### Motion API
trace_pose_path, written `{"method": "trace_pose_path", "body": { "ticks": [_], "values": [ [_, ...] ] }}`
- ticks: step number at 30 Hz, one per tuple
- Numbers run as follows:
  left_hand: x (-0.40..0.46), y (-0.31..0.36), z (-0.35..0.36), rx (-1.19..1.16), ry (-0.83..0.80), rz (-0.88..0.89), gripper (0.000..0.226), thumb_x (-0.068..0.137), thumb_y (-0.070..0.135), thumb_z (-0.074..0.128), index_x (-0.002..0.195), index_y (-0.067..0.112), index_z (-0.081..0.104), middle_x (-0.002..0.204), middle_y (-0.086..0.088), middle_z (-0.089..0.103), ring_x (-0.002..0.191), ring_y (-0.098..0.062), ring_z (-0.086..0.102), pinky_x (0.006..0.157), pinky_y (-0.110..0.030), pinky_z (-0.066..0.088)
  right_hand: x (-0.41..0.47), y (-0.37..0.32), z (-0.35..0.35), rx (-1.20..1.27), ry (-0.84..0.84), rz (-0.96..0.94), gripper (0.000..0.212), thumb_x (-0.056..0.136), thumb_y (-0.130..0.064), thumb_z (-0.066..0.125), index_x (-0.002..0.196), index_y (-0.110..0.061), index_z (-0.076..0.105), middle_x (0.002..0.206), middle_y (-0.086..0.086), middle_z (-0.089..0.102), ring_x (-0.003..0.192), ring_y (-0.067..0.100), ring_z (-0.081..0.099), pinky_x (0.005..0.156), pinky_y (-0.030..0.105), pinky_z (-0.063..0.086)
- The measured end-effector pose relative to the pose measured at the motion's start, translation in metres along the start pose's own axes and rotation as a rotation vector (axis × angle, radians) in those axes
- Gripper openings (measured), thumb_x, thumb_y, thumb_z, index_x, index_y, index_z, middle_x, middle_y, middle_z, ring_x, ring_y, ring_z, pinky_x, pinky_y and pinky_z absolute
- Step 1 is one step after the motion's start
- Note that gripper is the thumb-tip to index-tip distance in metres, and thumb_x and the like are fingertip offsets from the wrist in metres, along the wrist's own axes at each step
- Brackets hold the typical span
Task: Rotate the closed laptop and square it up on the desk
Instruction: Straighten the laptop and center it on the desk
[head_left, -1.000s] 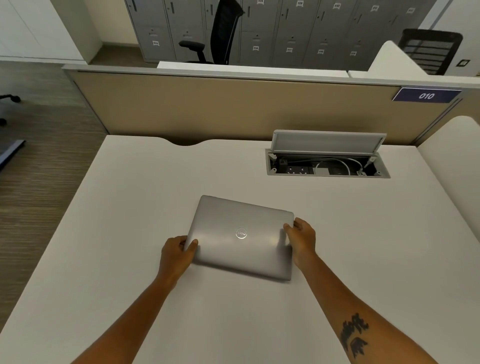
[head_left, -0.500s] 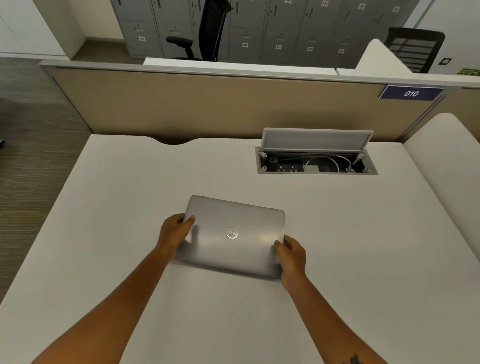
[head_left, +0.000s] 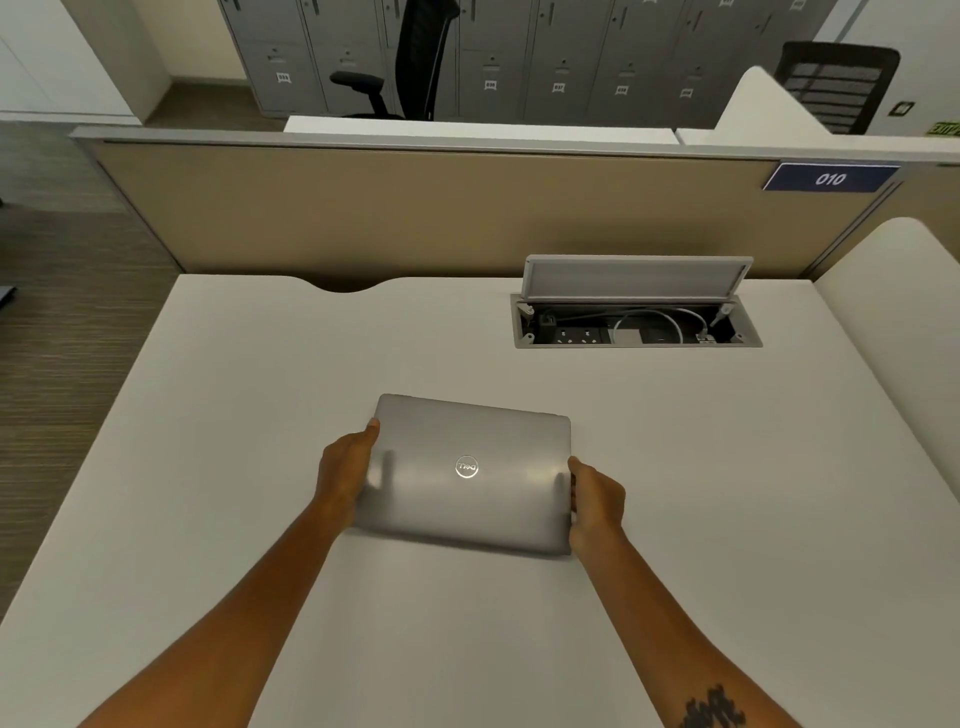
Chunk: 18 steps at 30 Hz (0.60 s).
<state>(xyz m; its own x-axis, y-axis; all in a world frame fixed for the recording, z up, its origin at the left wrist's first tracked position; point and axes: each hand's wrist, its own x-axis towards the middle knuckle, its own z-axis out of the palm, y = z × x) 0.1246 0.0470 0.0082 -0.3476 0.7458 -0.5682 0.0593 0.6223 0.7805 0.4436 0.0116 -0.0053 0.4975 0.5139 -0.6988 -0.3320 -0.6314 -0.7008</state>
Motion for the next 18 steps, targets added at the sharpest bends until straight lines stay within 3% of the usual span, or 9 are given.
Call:
{"method": "trace_pose_path", "body": {
  "ticks": [4,6,12,18],
  "values": [
    [0.007,0.000,0.001,-0.062,-0.028,-0.040,0.079,0.070,0.085,0.059,0.102,0.016,0.079,0.113,-0.010,0.079,0.113,-0.039,0.070,0.106,-0.055,0.054,0.009,-0.012,0.001,0.028,-0.009,0.007,0.024,0.079,-0.030,0.077,0.084,-0.008,0.072,0.092,0.013,0.073,0.081,0.027,0.064,0.070,0.037,0.050],
    [0.007,0.002,0.006,-0.088,-0.033,-0.042,0.085,0.066,0.086,0.060,0.105,0.013,0.079,0.114,-0.013,0.079,0.115,-0.041,0.070,0.106,-0.057,0.054,0.011,-0.021,0.001,0.031,-0.008,0.002,0.022,0.082,-0.028,0.076,0.085,-0.007,0.071,0.092,0.013,0.073,0.080,0.027,0.065,0.069,0.036,0.050],
    [0.001,0.018,0.026,-0.096,-0.068,-0.026,0.060,0.095,0.066,0.058,0.114,0.011,0.077,0.120,-0.013,0.077,0.119,-0.039,0.068,0.107,-0.051,0.052,0.030,-0.051,0.002,0.037,-0.003,-0.015,0.023,0.085,-0.020,0.074,0.098,-0.001,0.075,0.100,0.014,0.075,0.079,0.026,0.065,0.067,0.032,0.052],
    [0.002,0.028,0.044,-0.109,-0.119,-0.035,0.059,0.097,0.064,0.056,0.119,0.013,0.077,0.119,-0.011,0.078,0.115,-0.036,0.072,0.102,-0.046,0.055,0.048,-0.079,0.002,0.006,-0.006,-0.030,0.037,0.080,-0.021,0.072,0.109,0.002,0.075,0.108,0.015,0.076,0.081,0.028,0.064,0.060,0.029,0.048]
  ]
}}
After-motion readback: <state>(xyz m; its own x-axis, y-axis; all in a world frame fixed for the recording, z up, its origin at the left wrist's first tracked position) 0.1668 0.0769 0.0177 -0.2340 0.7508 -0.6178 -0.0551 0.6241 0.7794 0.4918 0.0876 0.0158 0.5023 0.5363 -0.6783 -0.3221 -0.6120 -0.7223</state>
